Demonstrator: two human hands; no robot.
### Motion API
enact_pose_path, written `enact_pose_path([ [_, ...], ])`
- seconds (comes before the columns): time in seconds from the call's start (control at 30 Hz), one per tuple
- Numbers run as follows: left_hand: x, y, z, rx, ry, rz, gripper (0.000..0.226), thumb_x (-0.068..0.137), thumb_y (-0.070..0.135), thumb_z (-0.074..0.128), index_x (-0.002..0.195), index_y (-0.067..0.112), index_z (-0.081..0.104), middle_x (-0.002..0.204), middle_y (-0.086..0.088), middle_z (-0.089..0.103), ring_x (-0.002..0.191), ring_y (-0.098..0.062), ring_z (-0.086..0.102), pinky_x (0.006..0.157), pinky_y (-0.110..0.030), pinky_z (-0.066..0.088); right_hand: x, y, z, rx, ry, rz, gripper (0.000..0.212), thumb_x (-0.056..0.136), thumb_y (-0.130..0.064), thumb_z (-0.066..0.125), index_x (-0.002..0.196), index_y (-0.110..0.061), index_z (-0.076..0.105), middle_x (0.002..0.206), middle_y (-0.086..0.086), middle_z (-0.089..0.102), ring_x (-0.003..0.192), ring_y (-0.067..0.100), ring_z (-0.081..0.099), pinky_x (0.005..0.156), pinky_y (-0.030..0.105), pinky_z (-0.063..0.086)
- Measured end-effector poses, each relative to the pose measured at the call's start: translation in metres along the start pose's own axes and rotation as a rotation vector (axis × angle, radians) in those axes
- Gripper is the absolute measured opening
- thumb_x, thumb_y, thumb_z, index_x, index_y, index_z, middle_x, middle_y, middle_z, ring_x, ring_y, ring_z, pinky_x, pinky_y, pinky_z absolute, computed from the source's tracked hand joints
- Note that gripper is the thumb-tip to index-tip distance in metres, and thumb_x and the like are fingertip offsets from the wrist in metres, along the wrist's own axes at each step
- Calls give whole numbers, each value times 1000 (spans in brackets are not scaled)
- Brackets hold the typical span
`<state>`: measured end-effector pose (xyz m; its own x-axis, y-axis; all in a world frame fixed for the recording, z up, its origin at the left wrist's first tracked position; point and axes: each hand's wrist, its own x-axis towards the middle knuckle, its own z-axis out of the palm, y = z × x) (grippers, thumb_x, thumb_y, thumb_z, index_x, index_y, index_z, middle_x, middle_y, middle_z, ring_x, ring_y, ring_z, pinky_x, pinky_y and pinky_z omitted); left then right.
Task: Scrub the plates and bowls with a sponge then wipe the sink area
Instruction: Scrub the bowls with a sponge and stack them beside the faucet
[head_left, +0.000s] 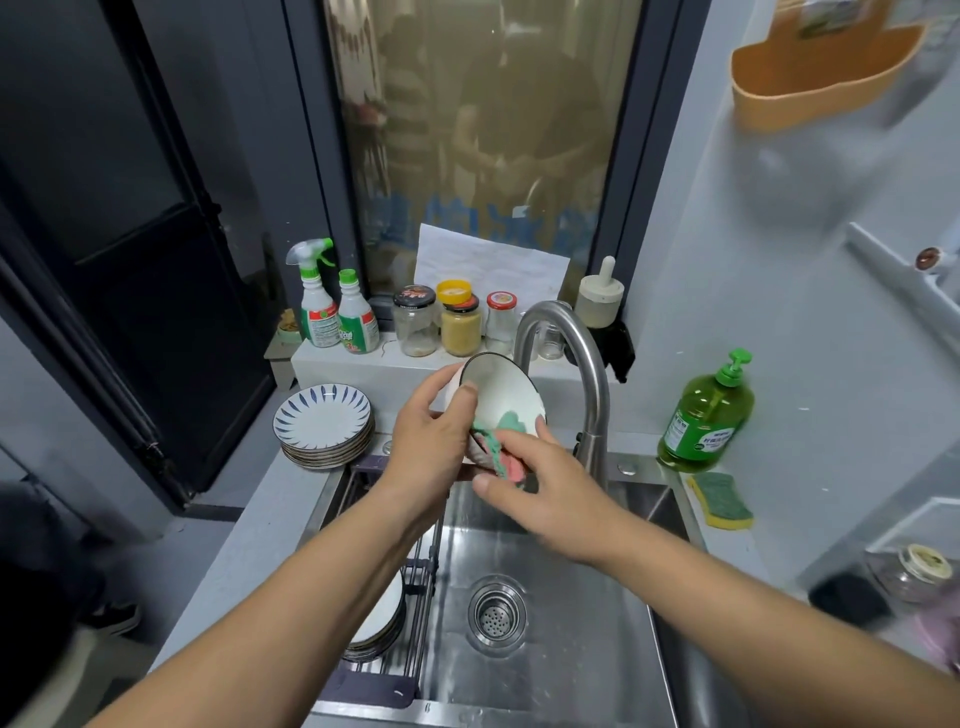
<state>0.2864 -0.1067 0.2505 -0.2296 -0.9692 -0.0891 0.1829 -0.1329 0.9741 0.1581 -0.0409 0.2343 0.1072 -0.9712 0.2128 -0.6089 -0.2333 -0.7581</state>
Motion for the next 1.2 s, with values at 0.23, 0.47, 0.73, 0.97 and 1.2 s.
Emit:
enact_pose_path([
  [0.23, 1, 22, -8, 104, -111, -275, 19, 100, 30, 54, 103, 14, 63, 81, -12, 67, 58, -21, 70, 51, -35, 59, 1, 28, -38, -327, -76, -269, 44, 88, -57, 61, 110, -21, 72, 113, -5, 70, 124, 9, 54, 109, 41, 41],
  [0.47, 1, 8, -23, 199, -323, -417, 87, 81, 87, 46, 127, 17, 68, 118, -15, 75, 107, -25, 70, 94, -49, 56, -18, 11, -19, -55, 92, -120, 53, 85, -56, 60, 76, -4, 58, 76, 6, 54, 76, 18, 50, 70, 35, 43],
  [0.73, -19, -19, -11, -288, -258, -73, 68, 65, 51, 89, 115, 16, 61, 92, -9, 70, 80, -22, 70, 68, -36, 58, -24, -20, -4, 310, 99, 52, 21, 90, -30, 68, 90, -9, 68, 74, 11, 61, 69, 8, 49, 65, 39, 45],
  [0.97, -17, -2, -22, -319, -386, -563, 88, 75, 74, 60, 125, 2, 71, 127, -29, 68, 112, -44, 68, 100, -63, 51, -26, 14, -21, -239, -76, -326, 35, 97, -43, 60, 92, -9, 69, 102, -3, 70, 119, 12, 58, 102, 36, 45],
  [1.2, -16, -22, -38, -501, -657, -612, 118, 67, 86, 66, 147, 0, 50, 145, -35, 51, 136, -52, 48, 111, -73, 34, -27, 19, -22, -144, -97, -260, 6, 96, -35, 62, 94, -30, 64, 104, -13, 66, 118, 11, 58, 100, 33, 47],
])
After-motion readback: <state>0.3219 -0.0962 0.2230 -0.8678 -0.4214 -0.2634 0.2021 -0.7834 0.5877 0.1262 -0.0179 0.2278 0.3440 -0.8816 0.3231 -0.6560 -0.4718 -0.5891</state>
